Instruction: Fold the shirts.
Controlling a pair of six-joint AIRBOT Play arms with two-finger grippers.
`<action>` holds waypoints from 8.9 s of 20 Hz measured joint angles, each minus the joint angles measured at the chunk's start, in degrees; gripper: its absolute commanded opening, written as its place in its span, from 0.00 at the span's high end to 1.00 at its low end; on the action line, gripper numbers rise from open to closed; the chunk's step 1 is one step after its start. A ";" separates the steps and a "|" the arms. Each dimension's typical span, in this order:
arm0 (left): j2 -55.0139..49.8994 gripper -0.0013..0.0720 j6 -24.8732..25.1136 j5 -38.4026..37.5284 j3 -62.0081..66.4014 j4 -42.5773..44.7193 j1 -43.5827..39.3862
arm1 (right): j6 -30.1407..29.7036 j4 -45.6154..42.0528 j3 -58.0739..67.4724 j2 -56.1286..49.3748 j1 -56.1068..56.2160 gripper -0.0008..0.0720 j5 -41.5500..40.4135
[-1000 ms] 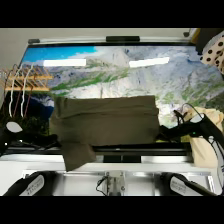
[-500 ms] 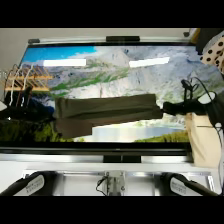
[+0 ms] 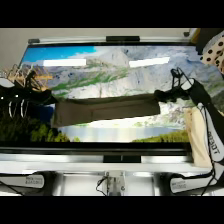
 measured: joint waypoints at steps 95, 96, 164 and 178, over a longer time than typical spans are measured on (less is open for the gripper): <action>13.86 0.94 3.43 -9.62 12.76 -26.32 4.74 | 7.89 29.66 13.66 -9.31 38.97 0.07 -5.07; 13.88 0.94 3.48 -9.64 12.76 -26.27 4.74 | 8.33 28.09 13.73 -8.83 37.62 0.07 -3.45; 13.88 0.94 5.31 -9.05 12.76 -26.29 -1.38 | 12.35 -25.35 4.83 23.50 -51.67 0.89 49.46; 13.88 0.94 4.22 -7.63 12.85 -25.33 -1.68 | 14.97 -31.08 -4.35 25.55 -50.45 0.16 36.15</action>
